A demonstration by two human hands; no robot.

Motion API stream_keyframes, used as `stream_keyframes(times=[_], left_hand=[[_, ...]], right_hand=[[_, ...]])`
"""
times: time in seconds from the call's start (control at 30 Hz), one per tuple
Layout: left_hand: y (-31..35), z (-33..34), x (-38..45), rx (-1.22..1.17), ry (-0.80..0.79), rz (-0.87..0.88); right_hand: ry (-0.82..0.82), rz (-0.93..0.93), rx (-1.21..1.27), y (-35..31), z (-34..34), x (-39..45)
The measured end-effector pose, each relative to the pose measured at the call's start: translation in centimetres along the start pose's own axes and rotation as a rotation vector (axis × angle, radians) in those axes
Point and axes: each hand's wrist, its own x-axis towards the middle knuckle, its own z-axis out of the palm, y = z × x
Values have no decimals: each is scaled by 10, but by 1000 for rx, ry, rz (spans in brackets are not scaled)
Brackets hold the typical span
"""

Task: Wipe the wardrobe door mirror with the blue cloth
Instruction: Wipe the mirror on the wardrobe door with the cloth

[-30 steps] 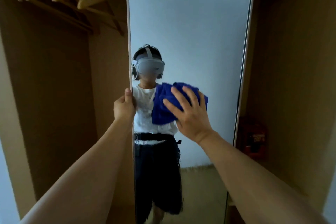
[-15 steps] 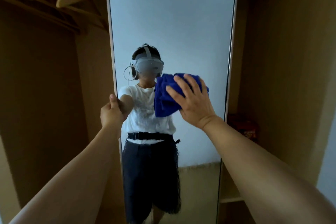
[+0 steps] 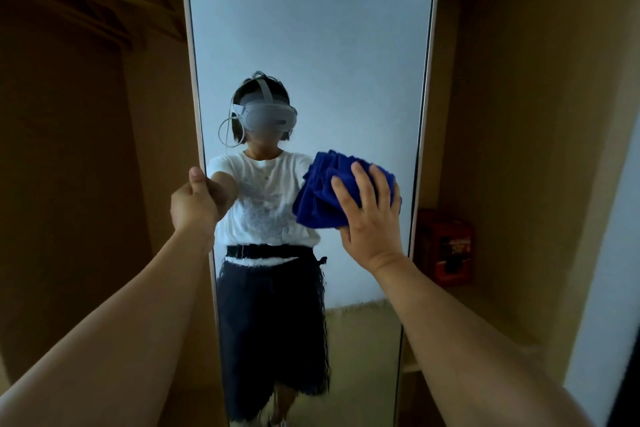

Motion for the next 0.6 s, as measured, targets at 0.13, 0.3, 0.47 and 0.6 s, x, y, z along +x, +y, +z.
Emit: stream_keyframes(times=[0.13, 0.3, 0.47, 0.6], left_hand=[[1, 2, -3, 12, 24, 10], [2, 0, -2, 18, 9, 12], [3, 0, -5, -8, 2, -1], [2, 1, -9, -21, 15, 22]], right_hand=[[-29, -66, -18, 11, 1, -21], [-30, 24, 21, 33, -16, 19], [-35, 236, -13, 63, -31, 75], [-2, 295, -13, 68, -31, 84]])
